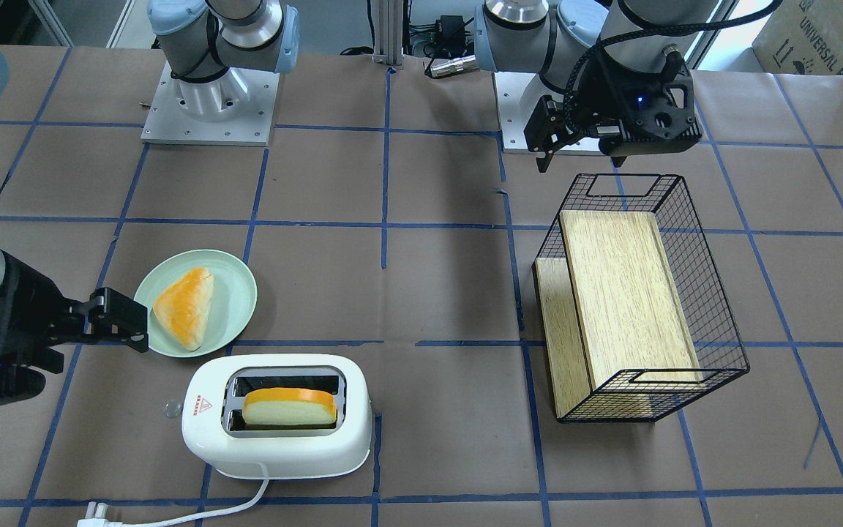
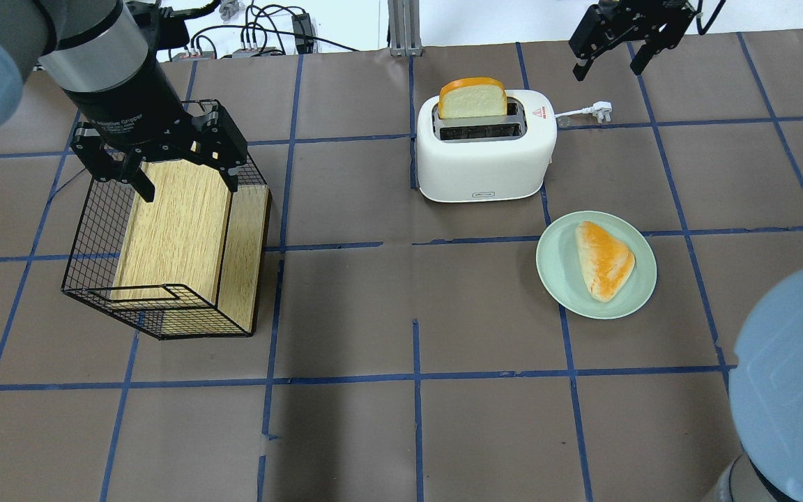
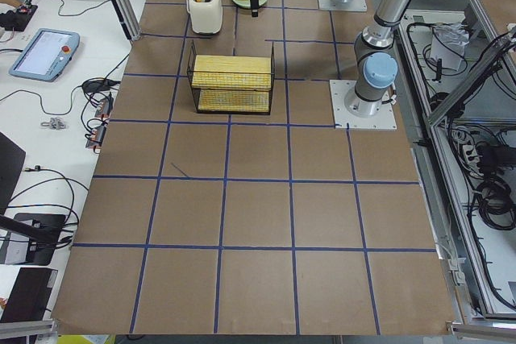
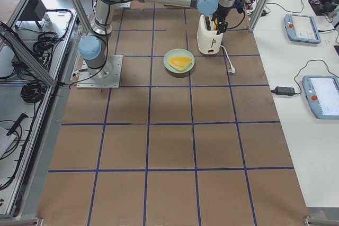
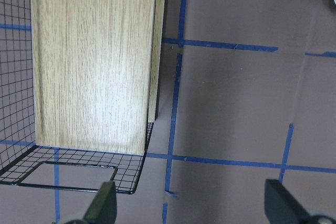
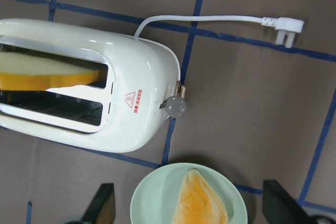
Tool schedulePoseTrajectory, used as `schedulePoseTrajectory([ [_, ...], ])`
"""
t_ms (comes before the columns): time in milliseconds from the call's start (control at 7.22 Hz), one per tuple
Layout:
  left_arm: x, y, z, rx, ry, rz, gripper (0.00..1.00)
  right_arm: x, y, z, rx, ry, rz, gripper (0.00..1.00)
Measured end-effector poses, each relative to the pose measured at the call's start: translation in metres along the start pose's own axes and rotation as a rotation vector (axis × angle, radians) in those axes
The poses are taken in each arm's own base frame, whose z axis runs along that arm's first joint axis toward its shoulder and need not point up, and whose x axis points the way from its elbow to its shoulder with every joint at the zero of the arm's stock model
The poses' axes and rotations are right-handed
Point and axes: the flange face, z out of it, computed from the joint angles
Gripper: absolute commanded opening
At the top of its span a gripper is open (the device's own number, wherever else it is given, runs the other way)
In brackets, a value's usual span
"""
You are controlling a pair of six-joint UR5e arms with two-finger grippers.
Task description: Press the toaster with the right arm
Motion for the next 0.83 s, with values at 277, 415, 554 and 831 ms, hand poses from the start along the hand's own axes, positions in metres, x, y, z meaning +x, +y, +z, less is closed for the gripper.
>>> schedulePoseTrajectory([
  [277, 0.000, 0.000, 0.000, 0.000, 0.000, 0.000, 1.00, -0.029, 0.054, -0.061, 0.005, 0.052, 0.042, 1.00],
  [415, 0.000, 0.000, 0.000, 0.000, 0.000, 0.000, 1.00, -0.045, 0.082, -0.079, 0.011, 0.060, 0.086, 1.00],
  [554, 0.000, 0.000, 0.000, 0.001, 0.000, 0.000, 1.00, -0.064, 0.110, -0.084, 0.014, 0.062, 0.116, 1.00],
  [831, 0.000, 0.000, 0.000, 0.000, 0.000, 0.000, 1.00, -0.099, 0.149, -0.070, 0.036, 0.075, 0.116, 1.00],
])
